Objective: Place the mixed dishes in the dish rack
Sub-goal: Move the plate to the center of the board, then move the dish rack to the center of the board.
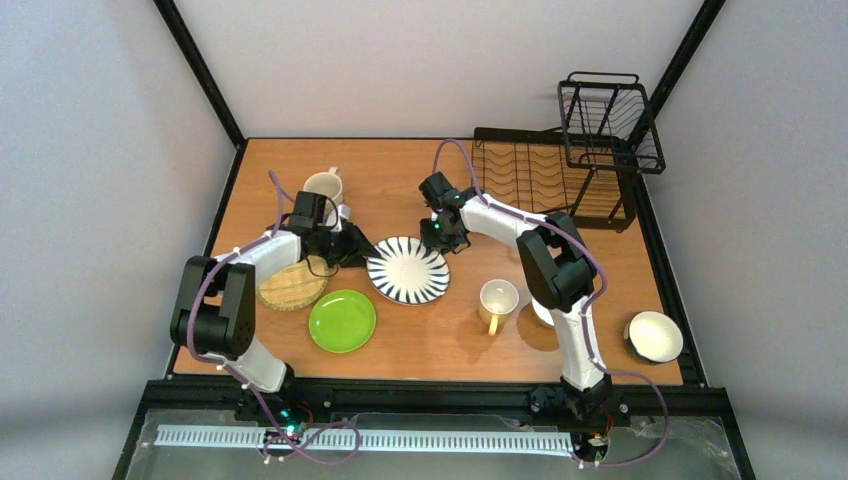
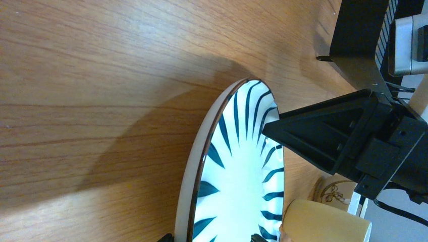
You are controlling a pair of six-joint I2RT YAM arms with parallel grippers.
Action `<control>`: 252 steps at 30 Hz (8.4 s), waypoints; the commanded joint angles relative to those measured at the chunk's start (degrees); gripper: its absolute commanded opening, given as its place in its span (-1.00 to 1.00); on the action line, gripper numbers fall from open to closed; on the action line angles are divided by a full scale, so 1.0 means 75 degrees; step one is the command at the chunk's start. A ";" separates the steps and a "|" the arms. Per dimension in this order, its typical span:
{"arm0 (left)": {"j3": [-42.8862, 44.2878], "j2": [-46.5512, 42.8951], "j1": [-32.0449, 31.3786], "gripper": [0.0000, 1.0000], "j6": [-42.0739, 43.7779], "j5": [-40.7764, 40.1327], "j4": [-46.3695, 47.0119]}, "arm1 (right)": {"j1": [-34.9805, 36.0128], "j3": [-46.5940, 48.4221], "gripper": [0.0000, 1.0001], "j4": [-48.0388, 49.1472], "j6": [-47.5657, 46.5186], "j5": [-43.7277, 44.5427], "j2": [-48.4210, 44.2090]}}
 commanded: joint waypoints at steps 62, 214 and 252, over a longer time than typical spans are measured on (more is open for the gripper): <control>-0.0007 -0.0886 -0.0820 -0.99 -0.0514 0.0311 0.0573 | 0.0510 0.0852 0.63 -0.0716 0.0148 -0.0079 -0.0151; 0.6580 -0.5388 -0.0820 -0.99 0.1021 -0.6696 -0.4623 | 0.4124 -0.1421 -0.96 -0.0277 -0.2592 0.4900 -0.2223; 0.6437 -0.5183 -0.0820 -0.99 0.1287 -0.6617 -0.4212 | 0.4282 -0.1768 0.28 -0.0268 -0.1920 0.5055 -0.2643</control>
